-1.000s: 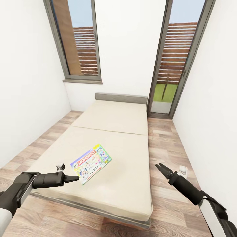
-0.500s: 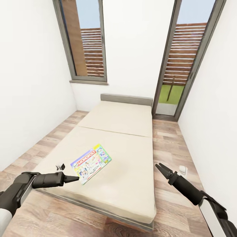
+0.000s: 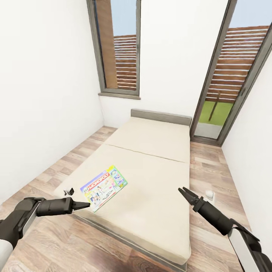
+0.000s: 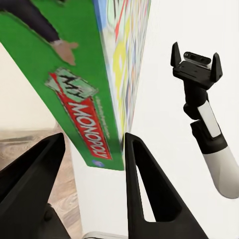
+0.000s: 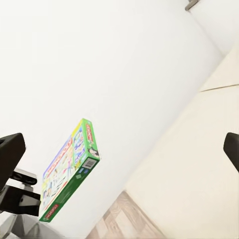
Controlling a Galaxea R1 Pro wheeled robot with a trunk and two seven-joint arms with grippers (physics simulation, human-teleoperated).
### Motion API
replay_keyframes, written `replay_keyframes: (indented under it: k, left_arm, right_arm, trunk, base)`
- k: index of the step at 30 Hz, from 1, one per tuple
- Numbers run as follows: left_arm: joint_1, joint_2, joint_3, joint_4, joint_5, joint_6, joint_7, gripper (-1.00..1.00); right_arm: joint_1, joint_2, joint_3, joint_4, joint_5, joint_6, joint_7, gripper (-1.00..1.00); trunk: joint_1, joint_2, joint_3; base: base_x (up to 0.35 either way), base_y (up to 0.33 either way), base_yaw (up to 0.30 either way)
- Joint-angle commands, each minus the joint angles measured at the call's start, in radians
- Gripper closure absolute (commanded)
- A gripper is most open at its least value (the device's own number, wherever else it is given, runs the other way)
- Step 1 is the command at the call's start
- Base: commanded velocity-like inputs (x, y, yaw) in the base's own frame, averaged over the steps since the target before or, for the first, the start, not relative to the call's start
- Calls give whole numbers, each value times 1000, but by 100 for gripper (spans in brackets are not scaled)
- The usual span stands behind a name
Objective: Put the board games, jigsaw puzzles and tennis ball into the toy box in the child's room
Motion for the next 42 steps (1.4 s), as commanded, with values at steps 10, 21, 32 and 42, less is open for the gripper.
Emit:
replay_keyframes:
  k: [10,21,32,42]
  left_arm:
    - [-1,8,0,0,1,10,-4,100]
    - [-1,15,0,1,1,10,-4,100]
    - [-1,16,0,2,1,11,-4,100]
    - [-1,17,0,2,2,12,-4,100]
  right_arm:
    - [0,0,0,-1,-9,8,-3,-100]
    - [0,0,21,-1,-9,7,-8,-100]
    - [0,1,54,-4,-8,8,-47,-100]
    - [0,0,101,-48,-9,11,-96,-100]
  trunk:
    - [-38,70,34]
    - [-81,147,69]
    - [-123,224,107]
    - [-161,294,143]
  base:
    - [0,0,207]
    - [0,0,7]
    - [0,0,178]
    - [-108,0,277]
